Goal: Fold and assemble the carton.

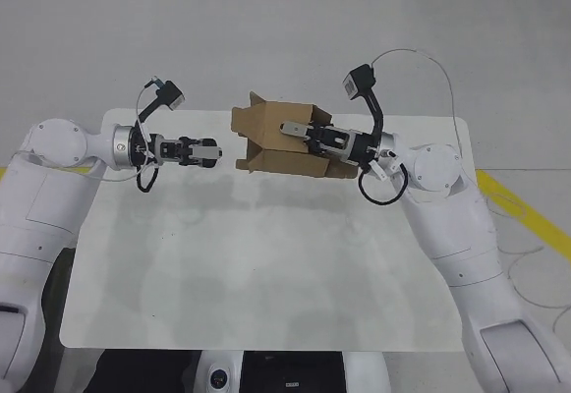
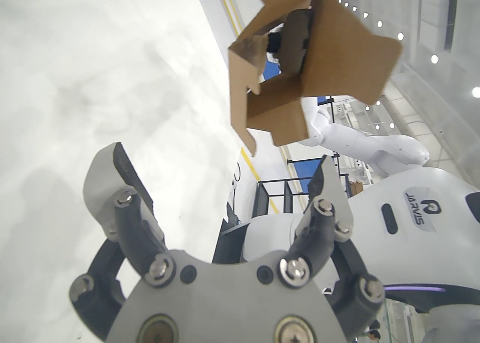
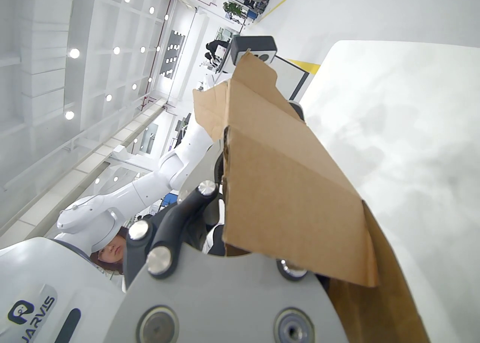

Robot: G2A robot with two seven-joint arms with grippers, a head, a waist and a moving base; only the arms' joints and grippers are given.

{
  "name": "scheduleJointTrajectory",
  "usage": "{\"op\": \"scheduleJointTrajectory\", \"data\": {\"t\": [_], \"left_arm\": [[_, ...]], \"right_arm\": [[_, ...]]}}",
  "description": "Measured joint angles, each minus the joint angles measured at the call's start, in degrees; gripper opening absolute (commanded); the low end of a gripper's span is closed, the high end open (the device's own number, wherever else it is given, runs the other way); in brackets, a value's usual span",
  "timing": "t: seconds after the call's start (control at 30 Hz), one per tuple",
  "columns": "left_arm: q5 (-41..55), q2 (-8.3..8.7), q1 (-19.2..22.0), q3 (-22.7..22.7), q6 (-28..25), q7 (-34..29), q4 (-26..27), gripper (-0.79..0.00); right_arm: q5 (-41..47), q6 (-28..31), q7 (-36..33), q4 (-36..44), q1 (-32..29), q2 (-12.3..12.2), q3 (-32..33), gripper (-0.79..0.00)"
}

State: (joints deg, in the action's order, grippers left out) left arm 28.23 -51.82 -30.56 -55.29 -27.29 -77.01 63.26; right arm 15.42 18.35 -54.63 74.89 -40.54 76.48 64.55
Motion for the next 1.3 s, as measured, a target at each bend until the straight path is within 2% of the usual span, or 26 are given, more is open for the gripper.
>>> {"op": "scheduleJointTrajectory", "data": {"t": [0.33, 0.57, 1.07, 1.3], "left_arm": [[-2.9, -0.26, 1.5, 3.3, -2.4, 2.4, -1.6, 0.0], [-1.9, -0.33, 2.3, 4.6, -2.0, 2.0, -2.1, 0.0], [2.0, 0.68, 2.6, 5.3, -0.9, 1.0, -1.2, 0.0], [4.0, 1.31, 2.7, 4.6, -1.2, 1.2, -0.9, 0.0]], "right_arm": [[2.2, 0.8, 0.4, 0.6, 0.6, 0.3, -1.6, -0.785], [3.4, 1.1, -0.4, -0.3, 1.7, 0.7, -3.3, -0.785], [5.6, 2.0, -2.5, -2.4, 3.7, 1.7, -7.2, -0.785], [4.0, 2.9, 0.7, -3.3, 4.0, 1.6, -6.0, -0.785]]}}
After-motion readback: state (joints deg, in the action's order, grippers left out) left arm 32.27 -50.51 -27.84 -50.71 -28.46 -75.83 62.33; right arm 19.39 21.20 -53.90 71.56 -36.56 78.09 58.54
